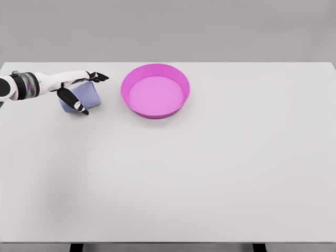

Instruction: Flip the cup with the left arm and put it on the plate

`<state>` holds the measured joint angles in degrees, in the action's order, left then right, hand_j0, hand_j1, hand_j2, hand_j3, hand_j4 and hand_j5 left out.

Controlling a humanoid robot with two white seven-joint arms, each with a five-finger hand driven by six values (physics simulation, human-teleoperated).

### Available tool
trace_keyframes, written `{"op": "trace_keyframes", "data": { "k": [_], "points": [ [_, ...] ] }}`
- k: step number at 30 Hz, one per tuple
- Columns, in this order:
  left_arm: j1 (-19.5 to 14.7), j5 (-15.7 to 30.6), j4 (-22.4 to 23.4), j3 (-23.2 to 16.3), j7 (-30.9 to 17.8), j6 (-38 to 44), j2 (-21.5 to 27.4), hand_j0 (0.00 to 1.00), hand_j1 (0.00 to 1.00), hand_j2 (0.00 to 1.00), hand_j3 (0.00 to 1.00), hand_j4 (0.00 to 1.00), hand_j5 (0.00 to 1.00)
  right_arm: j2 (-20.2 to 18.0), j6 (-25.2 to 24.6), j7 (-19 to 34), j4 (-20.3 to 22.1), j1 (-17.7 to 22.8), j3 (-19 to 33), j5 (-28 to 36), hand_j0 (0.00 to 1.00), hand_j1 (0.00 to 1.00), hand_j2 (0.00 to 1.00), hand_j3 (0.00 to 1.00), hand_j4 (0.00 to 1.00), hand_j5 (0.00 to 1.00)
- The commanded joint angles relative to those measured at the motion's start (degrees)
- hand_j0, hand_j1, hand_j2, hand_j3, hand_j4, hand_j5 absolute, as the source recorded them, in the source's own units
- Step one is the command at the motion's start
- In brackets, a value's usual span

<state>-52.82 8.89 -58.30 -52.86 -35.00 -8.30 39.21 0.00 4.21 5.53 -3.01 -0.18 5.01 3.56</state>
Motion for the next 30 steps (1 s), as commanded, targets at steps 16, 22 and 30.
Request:
{"op": "trace_keyframes", "data": {
  "k": [16, 22, 30],
  "points": [
    [-0.3, 0.3, 3.9, 0.4, 0.0, 0.1, -0.6, 1.00, 1.00, 1.00, 1.00, 1.00, 1.00, 0.0, 0.0, 0.0, 0.0, 0.0, 0.0, 0.0, 1.00, 1.00, 1.00, 1.00, 1.00, 1.00],
    [-0.3, 0.3, 3.9, 0.3, 0.0, 0.4, -1.7, 1.00, 1.00, 1.00, 1.00, 1.00, 1.00, 0.0, 0.0, 0.0, 0.0, 0.0, 0.0, 0.0, 1.00, 1.00, 1.00, 1.00, 1.00, 1.00],
    [-0.2, 0.3, 3.6, 0.0, 0.0, -0.3, -2.2, 1.00, 1.00, 1.00, 1.00, 1.00, 1.00, 0.0, 0.0, 0.0, -0.1, 0.0, 0.0, 0.0, 1.00, 1.00, 1.00, 1.00, 1.00, 1.00]
  ]
}}
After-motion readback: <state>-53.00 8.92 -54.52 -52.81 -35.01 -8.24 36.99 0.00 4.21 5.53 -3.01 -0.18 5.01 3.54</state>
